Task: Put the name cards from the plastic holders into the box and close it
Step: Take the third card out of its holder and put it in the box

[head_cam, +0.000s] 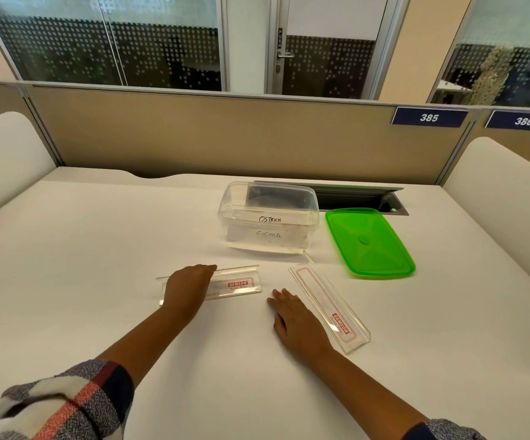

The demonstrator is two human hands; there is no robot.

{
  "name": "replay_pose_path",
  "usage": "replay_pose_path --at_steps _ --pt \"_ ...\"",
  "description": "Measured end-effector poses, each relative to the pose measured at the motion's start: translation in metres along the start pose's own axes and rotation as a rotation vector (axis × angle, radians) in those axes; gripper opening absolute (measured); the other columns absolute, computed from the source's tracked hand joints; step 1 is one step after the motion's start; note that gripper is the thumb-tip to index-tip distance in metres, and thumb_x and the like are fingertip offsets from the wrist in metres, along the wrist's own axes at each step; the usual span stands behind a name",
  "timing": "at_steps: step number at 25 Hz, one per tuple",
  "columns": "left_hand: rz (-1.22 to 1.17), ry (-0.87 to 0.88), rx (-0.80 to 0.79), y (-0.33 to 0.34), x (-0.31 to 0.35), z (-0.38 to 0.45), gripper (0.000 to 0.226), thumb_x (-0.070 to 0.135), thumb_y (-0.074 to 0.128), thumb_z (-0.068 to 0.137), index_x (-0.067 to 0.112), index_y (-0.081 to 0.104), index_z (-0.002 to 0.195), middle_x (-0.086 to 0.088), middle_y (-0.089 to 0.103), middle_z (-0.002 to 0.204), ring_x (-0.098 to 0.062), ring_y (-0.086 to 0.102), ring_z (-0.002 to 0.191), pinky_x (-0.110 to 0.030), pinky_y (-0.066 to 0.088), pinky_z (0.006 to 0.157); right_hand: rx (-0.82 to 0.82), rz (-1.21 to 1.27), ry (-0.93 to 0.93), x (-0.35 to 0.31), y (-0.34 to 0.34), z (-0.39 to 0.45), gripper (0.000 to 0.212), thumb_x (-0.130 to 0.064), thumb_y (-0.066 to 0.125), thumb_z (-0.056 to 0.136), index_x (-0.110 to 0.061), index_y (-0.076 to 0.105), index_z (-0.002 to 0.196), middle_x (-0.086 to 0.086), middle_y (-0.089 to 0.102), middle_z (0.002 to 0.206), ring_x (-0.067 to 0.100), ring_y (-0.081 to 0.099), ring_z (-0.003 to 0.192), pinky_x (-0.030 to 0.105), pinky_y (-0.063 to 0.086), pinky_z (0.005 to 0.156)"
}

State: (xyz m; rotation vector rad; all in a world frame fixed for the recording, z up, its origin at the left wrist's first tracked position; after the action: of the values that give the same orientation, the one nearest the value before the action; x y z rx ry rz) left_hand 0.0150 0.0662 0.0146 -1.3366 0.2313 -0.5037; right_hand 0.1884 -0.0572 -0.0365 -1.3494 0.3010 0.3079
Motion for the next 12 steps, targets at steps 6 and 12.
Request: replay_pose_path --at_steps 6,12 --pt "0.112 0.181 0.120 -0.010 0.016 -0.026 0.047 -0.002 0.087 0.040 0.008 0.073 0.083 -0.007 0.072 0.062 -0.025 0.064 0.044 -0.022 0.048 0.037 0.003 0.009 0.010 0.001 0.003 0.001 0.043 -0.021 0.036 0.097 -0.018 0.040 0.139 -0.001 0.030 0.153 0.014 0.020 0.144 0.018 -0.003 0.113" --pt "0.104 0.225 0.208 -0.016 0.015 -0.031 0.046 -0.005 0.088 0.038 0.006 0.074 0.081 -0.012 0.075 0.072 -0.026 0.070 0.054 -0.027 0.053 0.040 -0.002 0.007 0.008 0.000 0.001 0.001 0.043 -0.020 0.035 0.097 -0.017 0.039 0.139 -0.001 0.030 0.153 0.013 0.020 0.144 0.017 -0.002 0.114"
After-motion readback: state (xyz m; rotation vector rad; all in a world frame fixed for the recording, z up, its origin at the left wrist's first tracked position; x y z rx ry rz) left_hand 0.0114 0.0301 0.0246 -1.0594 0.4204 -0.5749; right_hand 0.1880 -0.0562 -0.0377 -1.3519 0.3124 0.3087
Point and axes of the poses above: each hand's wrist, its own z-axis towards the middle knuckle, its own y-axis out of the palm, x = y × z, the point moved 7 cm from there along z, towards the middle knuckle
